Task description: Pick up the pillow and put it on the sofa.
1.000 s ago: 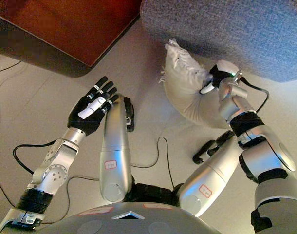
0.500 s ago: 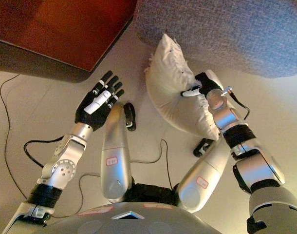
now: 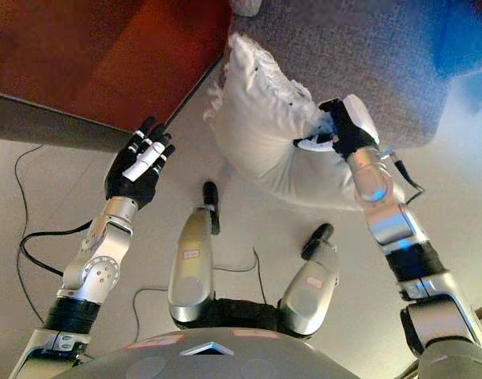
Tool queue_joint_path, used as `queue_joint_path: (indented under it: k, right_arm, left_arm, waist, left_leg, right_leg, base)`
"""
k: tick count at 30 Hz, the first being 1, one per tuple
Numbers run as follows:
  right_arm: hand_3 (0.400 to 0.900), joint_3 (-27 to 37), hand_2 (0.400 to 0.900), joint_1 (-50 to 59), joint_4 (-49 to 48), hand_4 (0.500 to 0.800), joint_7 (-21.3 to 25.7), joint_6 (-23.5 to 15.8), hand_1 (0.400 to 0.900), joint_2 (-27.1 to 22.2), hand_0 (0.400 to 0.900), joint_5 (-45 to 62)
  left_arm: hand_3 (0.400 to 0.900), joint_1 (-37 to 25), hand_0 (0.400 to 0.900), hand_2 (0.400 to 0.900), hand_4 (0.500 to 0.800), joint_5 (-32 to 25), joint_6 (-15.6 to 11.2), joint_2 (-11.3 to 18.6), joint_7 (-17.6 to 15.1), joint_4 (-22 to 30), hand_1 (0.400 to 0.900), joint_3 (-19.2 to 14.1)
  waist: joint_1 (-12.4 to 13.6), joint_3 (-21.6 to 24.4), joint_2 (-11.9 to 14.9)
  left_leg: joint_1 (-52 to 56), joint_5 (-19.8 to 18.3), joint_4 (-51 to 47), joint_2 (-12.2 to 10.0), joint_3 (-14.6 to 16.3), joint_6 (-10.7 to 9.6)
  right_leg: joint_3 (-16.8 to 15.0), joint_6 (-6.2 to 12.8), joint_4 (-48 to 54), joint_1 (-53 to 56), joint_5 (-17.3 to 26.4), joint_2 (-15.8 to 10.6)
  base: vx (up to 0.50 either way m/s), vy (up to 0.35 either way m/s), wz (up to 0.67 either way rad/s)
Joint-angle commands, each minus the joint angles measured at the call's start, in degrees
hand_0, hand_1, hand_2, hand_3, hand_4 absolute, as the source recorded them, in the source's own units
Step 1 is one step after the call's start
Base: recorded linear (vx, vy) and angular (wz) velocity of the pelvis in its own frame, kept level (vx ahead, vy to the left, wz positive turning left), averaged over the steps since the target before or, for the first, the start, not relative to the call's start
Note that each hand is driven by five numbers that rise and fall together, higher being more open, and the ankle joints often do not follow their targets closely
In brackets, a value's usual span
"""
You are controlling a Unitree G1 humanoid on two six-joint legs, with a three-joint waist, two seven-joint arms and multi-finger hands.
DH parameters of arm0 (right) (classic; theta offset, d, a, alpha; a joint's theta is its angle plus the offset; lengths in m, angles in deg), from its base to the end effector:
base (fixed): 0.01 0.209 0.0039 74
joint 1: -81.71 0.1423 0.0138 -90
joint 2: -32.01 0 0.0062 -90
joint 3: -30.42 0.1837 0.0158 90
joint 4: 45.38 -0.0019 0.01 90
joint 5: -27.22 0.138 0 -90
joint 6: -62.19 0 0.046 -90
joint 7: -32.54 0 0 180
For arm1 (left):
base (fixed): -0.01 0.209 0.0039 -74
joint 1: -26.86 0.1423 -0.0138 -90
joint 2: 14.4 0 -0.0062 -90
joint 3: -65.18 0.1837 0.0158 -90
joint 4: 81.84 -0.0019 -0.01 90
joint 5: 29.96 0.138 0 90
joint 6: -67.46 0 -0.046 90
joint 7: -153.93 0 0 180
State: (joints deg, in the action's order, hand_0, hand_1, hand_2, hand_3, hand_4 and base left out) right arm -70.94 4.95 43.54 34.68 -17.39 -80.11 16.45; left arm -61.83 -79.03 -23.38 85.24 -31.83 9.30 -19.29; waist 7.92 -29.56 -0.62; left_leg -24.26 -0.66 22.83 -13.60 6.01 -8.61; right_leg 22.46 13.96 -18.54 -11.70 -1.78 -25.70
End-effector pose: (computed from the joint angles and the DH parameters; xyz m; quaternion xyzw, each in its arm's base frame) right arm 0.2427 -0.2258 0.1091 -0.4248 -0.0253 0.0257 0.9046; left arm 0.1985 0.2142 0.0551 -0.2026 0.0345 0.0115 0.9786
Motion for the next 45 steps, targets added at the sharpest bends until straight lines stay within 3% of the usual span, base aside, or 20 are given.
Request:
queue_joint_path:
  k: [1,10,14,19,22,26,33,34,38,45]
  right_arm:
    - [0.400,9.98,0.400,-1.42,-13.78,0.500,4.90,-13.56,0.400,-2.73,0.400,-1.43]
    - [0.400,16.72,0.400,-12.45,-21.22,0.500,3.56,-15.87,0.400,-2.18,0.400,1.14]
    - [0.400,20.04,0.400,-12.74,-20.97,0.500,3.80,-13.96,0.400,-4.02,0.400,2.99]
    - [0.400,21.88,0.400,-10.41,-18.11,0.500,0.05,-9.93,0.400,-7.89,0.400,5.63]
    - [0.400,19.76,0.400,-5.82,-11.55,0.500,-2.41,-6.04,0.400,-12.37,0.400,8.50]
    - [0.400,12.03,0.400,6.27,5.06,0.500,-3.15,-1.80,0.400,-17.89,0.400,14.81]
    - [0.400,0.19,0.400,25.87,35.25,0.500,-0.40,1.03,0.400,-26.06,0.400,22.85]
    - [0.900,-2.17,0.900,29.66,39.94,0.800,1.39,1.82,0.900,-26.90,0.900,22.31]
    - [0.900,-8.27,0.900,42.56,54.05,0.800,7.60,10.40,0.900,-28.41,0.900,24.81]
    - [0.900,-12.41,0.900,51.96,58.57,0.800,16.04,11.62,0.900,-29.38,0.900,22.85]
  left_arm:
    - [0.900,2.07,0.900,0.900,0.800,3.84,-2.55,0.77,-0.06,6.61,0.900,-2.51]
    - [0.900,8.11,0.900,0.900,0.800,5.19,1.12,-0.84,1.47,7.53,0.900,-5.71]
    - [0.900,9.23,0.900,0.900,0.800,5.05,2.86,-0.65,2.92,7.53,0.900,-6.74]
    - [0.900,10.25,0.900,0.900,0.800,3.18,3.98,0.80,3.48,7.41,0.900,-7.93]
    - [0.900,10.11,0.900,0.900,0.800,2.24,5.22,2.14,4.90,6.93,0.900,-8.26]
    - [0.900,10.16,0.900,0.900,0.800,1.75,7.48,4.51,7.23,7.72,0.900,-8.14]
    - [0.900,11.29,0.900,0.900,0.800,1.02,11.04,8.35,9.70,10.57,0.900,-8.64]
    - [0.900,10.91,0.900,0.900,0.800,0.99,11.57,9.07,9.99,10.56,0.900,-8.59]
    - [0.900,10.03,0.900,0.900,0.800,0.38,13.05,12.22,12.33,10.72,0.900,-8.70]
    - [0.900,10.03,0.900,0.900,0.800,-0.62,14.98,13.86,13.95,12.72,0.900,-9.45]
  waist:
    - [-1.37,10.13,3.44]
    - [-2.54,18.91,5.03]
    - [-2.57,20.72,5.51]
    - [-1.57,22.47,5.78]
    - [0.07,23.10,6.26]
    - [2.93,23.60,7.58]
    - [8.84,23.64,8.85]
    - [9.84,23.41,9.03]
    - [13.25,23.05,8.89]
    - [15.34,21.52,7.90]
  left_leg:
    - [13.47,-0.37,-10.22,-1.40,2.70,1.74]
    - [24.94,3.03,-24.21,0.43,7.68,2.34]
    - [26.74,2.67,-25.15,1.04,8.02,2.51]
    - [28.14,2.04,-25.06,1.02,7.90,2.31]
    - [28.73,2.23,-25.40,0.83,7.39,1.71]
    - [28.65,2.67,-25.54,0.61,5.85,0.94]
    - [27.84,3.91,-26.36,0.30,1.95,-0.08]
    - [27.53,4.07,-26.42,0.30,1.18,-0.26]
    - [26.47,3.90,-26.69,-0.82,-1.65,-1.46]
    - [23.23,4.97,-25.43,-1.09,-3.47,-1.34]
  right_leg:
    - [-0.19,1.04,11.40,2.20,14.97,-3.23]
    - [2.11,1.04,17.57,10.45,16.84,1.87]
    - [2.53,1.04,17.79,12.01,16.04,2.79]
    - [3.73,1.03,18.52,14.05,15.16,3.00]
    - [5.24,1.00,19.42,15.55,15.05,3.16]
    - [7.38,0.79,19.76,17.28,14.49,3.58]
    - [11.24,0.46,20.54,19.83,13.32,4.55]
    - [11.76,0.50,20.64,20.09,13.48,4.62]
    - [12.49,1.04,22.06,21.25,12.69,5.88]
    - [14.16,1.04,22.18,19.93,14.29,4.89]
  base:
    - [0.11,-0.032,-0.12]
    - [0.09,-0.028,-0.02]
    - [0.08,-0.007,0.13]
    - [0.12,0.000,0.08]
    - [0.12,-0.035,0.15]
    - [0.14,-0.084,0.23]
    - [0.13,-0.110,0.26]
    - [0.09,-0.169,0.25]
    - [0.10,-0.177,0.23]
    - [-0.02,-0.036,0.10]
